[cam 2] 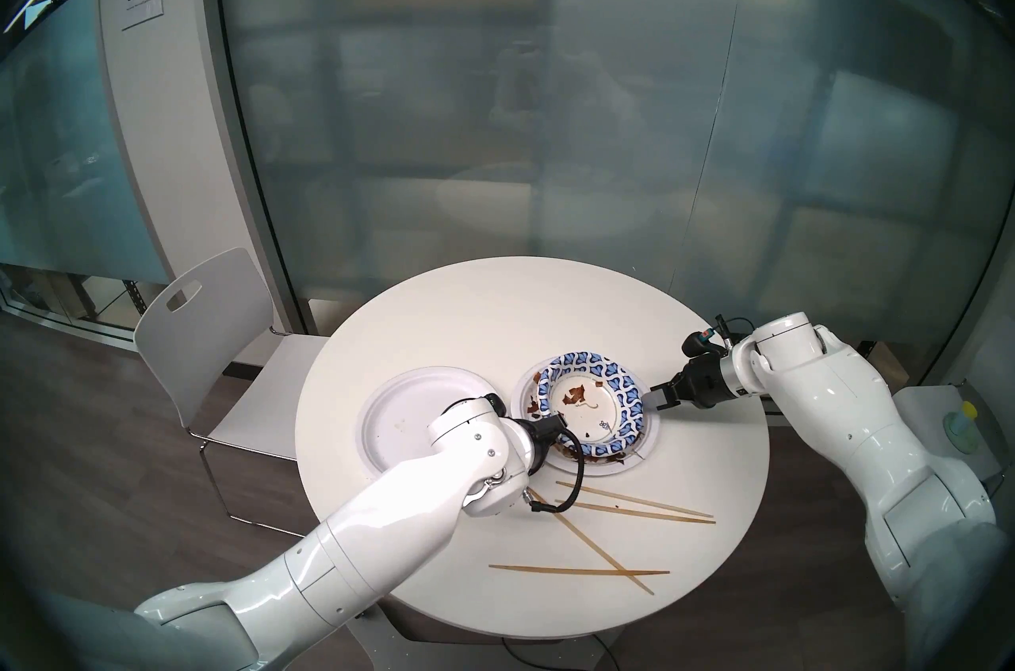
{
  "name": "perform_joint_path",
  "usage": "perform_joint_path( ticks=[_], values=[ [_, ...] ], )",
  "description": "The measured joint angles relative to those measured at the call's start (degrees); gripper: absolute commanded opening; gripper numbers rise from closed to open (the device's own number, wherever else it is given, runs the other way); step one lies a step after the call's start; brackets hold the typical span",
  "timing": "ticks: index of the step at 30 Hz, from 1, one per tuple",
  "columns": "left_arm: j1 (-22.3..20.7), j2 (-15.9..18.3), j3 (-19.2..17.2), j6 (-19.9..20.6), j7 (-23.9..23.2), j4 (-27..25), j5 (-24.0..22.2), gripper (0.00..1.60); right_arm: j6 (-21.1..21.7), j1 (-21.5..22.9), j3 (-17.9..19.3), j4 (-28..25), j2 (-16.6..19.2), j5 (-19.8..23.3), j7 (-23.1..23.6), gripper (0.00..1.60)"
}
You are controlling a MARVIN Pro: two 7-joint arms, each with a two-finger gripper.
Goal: Stack the plates into one stack
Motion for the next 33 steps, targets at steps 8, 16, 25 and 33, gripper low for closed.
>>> perform_joint_path(
  ticks=[8, 16, 25, 33],
  values=[
    [0.4, 0.2, 0.2, -0.5, -0.1, -0.3, -0.2, 0.86, -0.1, 0.0, 0.0, 0.0, -0.4, 0.0, 0.4, 1.23],
    [0.8, 0.3, 0.6, -0.9, -0.1, -0.7, -0.3, 0.74, -0.1, -0.2, 0.1, -0.2, -0.5, 0.0, 0.5, 1.08],
    [1.1, 0.5, 1.0, -1.3, 0.2, -1.2, -0.4, 0.73, 0.1, -0.6, 0.2, -0.9, -0.4, 0.1, 0.5, 0.69],
    [1.3, 0.6, 1.3, -1.8, 0.2, -1.4, -0.4, 0.63, 1.1, -1.2, 0.6, -2.1, 0.1, 0.1, -0.3, 0.45]
  ],
)
